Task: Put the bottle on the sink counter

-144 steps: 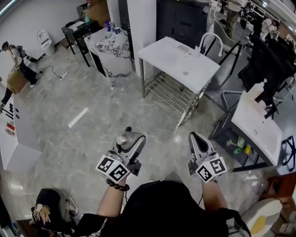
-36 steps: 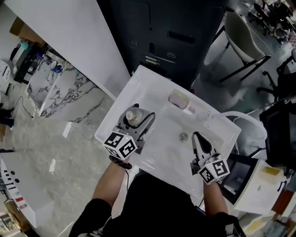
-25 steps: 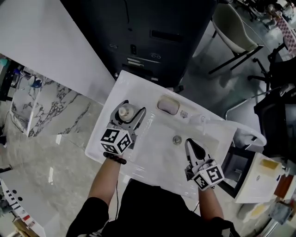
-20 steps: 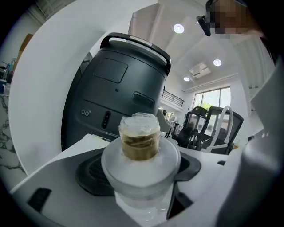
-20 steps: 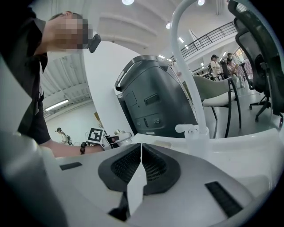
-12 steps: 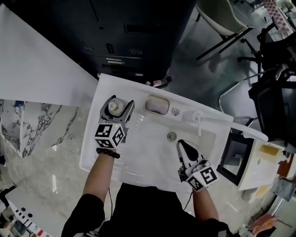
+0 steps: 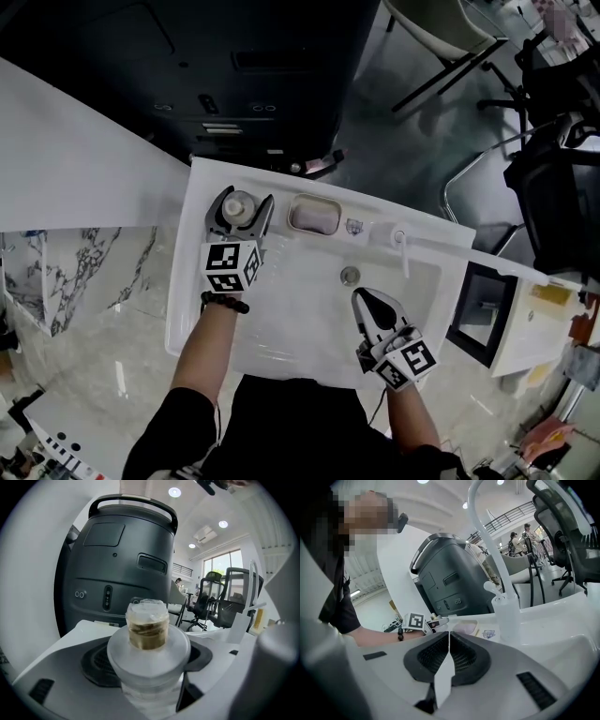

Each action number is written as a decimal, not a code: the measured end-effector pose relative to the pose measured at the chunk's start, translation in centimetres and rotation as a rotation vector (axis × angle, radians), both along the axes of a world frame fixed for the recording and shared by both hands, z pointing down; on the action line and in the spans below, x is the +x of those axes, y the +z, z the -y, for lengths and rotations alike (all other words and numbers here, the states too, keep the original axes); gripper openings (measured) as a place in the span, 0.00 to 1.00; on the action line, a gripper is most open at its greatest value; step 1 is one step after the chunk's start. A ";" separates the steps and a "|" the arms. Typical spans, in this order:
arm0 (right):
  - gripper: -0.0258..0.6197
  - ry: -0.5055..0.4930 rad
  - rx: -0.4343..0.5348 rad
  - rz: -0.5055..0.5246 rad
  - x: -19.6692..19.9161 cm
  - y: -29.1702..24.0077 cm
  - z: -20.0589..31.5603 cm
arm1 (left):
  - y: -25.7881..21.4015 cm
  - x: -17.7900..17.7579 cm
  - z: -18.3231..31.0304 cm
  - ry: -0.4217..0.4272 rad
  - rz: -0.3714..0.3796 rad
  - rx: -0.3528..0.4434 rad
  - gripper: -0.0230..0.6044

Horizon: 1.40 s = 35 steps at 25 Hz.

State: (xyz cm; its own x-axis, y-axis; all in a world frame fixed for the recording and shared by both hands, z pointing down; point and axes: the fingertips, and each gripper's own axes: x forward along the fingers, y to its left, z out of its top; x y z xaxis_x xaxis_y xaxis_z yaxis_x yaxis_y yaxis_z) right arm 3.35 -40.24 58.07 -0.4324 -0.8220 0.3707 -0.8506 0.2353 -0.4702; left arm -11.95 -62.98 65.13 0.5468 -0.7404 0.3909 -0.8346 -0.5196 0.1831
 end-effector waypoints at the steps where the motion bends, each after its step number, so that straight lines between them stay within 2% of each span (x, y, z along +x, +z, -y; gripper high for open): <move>1: 0.09 0.002 0.000 -0.004 0.0 0.0 0.1 | 0.0 0.1 0.2 0.004 0.011 0.008 0.60; 11: 0.09 0.027 -0.031 0.017 0.3 0.8 0.8 | 0.0 0.1 1.8 -0.011 0.047 0.052 0.60; 14: 0.09 0.014 -0.030 0.018 0.0 0.9 1.2 | 0.4 0.8 1.4 0.019 0.133 0.094 0.60; 16: 0.09 0.002 -0.028 0.019 -0.3 0.9 1.4 | 0.6 1.0 1.2 0.022 0.164 0.111 0.60; 21: 0.09 -0.020 -0.031 0.017 -0.8 0.9 1.2 | 0.6 0.8 1.6 -0.007 0.164 0.097 0.60; 25: 0.09 -0.042 -0.019 0.006 -1.3 0.5 0.5 | 0.7 1.2 1.4 0.027 0.120 0.074 0.61; 27: 0.09 -0.053 -0.003 0.003 -1.4 0.1 0.3 | 0.6 1.4 1.2 0.061 0.086 0.057 0.69; 29: 0.09 -0.058 0.009 0.007 -1.3 -0.1 0.2 | 0.6 1.2 0.8 0.079 0.094 0.048 0.72; 31: 0.09 -0.063 0.018 0.009 -1.2 -0.2 -0.1 | 0.6 0.5 0.1 0.066 0.104 0.043 0.73; 35: 0.09 -0.072 0.041 0.016 -0.6 -0.7 -0.9 | -0.7 -0.8 -1.7 0.016 0.062 0.041 0.73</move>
